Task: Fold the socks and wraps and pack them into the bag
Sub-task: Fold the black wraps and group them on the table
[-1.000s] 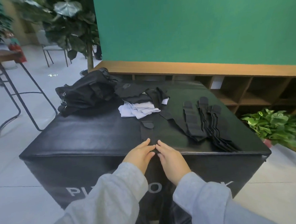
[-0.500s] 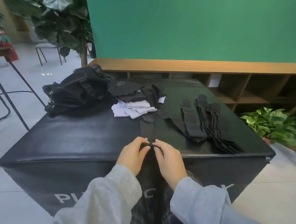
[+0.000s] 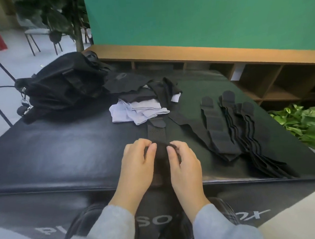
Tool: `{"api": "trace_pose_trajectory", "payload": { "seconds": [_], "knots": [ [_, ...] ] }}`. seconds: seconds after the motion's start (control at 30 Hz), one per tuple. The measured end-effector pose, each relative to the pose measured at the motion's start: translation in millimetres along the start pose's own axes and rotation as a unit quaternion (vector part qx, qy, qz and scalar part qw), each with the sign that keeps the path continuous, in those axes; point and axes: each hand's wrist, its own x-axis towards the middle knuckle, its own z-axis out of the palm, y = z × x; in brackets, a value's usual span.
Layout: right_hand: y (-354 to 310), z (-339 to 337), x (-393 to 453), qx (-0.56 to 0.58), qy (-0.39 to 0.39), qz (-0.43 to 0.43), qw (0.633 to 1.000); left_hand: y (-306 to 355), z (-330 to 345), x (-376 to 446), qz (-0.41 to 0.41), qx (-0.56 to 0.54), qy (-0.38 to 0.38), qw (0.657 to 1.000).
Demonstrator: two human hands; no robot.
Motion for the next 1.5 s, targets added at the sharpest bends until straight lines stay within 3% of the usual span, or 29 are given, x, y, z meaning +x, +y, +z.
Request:
{"api": "trace_pose_trajectory", "payload": {
  "seconds": [0.13, 0.27, 0.5, 0.63, 0.77, 0.93, 1.1, 1.23, 1.5],
  "knots": [
    [-0.4, 5.5, 14.5, 0.035, 0.003, 0.004, 0.999, 0.5, 6.8, 4.1, -0.034, -0.031, 0.060, 0.997],
    [1.4, 7.5, 17.4, 0.061, 0.023, 0.012, 0.998, -7.9, 6.3, 3.1, -0.038, 0.014, 0.051, 0.998],
    [5.0, 8.6, 15.8, 0.066, 0.001, 0.003, 0.998, -8.8, -0.2, 11.4, -0.092, -0.077, -0.027, 0.992],
    [9.0, 6.8, 18.1, 0.061, -0.020, 0.025, 0.998, -8.4, 6.6, 11.5, -0.106, -0.122, -0.108, 0.981],
    [12.2, 5.3, 18.4, 0.046, -0.037, 0.006, 0.998, -10.4, 8.2, 8.5, -0.071, -0.092, -0.133, 0.984],
    [11.7, 0.6, 15.9, 0.039, -0.078, 0.003, 0.996, -18.0, 7.8, 10.5, 0.004, -0.012, -0.108, 0.994],
    [5.0, 0.4, 7.6, -0.001, -0.142, 0.027, 0.990, -18.7, 6.2, 9.9, 0.043, 0.001, -0.089, 0.995],
    [10.4, 1.5, 3.3, -0.048, -0.078, -0.002, 0.996, -20.1, 2.3, 6.0, 0.062, -0.010, -0.093, 0.994],
    [21.6, 2.6, 2.1, -0.037, -0.034, -0.069, 0.996, -31.6, -6.7, 0.2, 0.041, -0.092, -0.093, 0.991]
  ]
}}
